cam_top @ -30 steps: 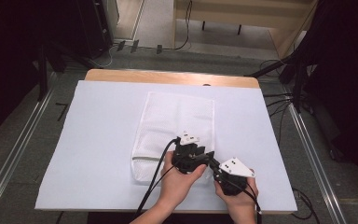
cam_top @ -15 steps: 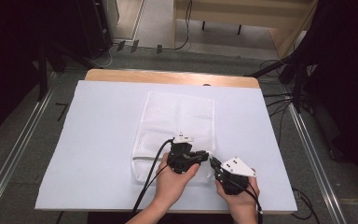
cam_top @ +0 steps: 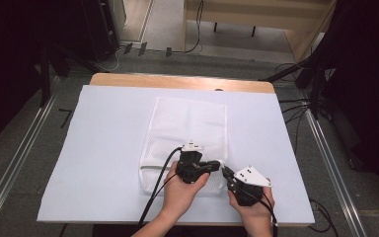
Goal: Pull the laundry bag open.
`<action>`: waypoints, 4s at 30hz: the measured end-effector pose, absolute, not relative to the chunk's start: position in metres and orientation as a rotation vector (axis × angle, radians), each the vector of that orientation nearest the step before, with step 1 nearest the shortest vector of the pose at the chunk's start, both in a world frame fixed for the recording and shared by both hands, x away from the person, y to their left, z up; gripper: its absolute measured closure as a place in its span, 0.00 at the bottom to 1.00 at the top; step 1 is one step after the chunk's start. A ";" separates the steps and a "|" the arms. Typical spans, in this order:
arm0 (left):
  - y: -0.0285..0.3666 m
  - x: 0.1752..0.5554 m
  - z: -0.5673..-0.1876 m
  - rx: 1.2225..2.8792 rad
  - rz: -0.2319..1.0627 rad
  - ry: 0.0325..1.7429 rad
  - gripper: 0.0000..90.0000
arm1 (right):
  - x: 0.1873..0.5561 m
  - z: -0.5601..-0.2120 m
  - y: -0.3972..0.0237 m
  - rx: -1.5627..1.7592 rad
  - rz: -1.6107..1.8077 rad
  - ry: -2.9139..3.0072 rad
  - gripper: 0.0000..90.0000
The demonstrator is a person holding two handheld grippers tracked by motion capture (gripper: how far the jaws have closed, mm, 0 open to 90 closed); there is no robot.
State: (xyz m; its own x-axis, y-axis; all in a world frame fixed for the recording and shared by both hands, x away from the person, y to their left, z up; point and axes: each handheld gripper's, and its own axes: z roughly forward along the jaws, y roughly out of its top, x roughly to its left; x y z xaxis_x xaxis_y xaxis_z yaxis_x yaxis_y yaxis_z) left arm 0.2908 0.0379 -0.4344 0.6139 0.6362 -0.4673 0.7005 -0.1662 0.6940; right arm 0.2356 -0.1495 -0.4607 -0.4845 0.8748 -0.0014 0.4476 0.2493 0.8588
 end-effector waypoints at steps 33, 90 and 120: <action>0.090 0.297 -0.446 1.869 0.004 1.130 0.97 | 0.237 -0.456 -0.155 1.213 1.158 2.020 0.99; 0.243 0.272 -0.455 1.795 0.095 1.304 0.97 | 0.241 -0.454 -0.171 1.254 1.145 1.962 0.99; 0.251 0.220 -0.455 1.794 0.296 1.228 0.43 | 0.226 -0.453 -0.194 1.361 1.292 2.017 0.63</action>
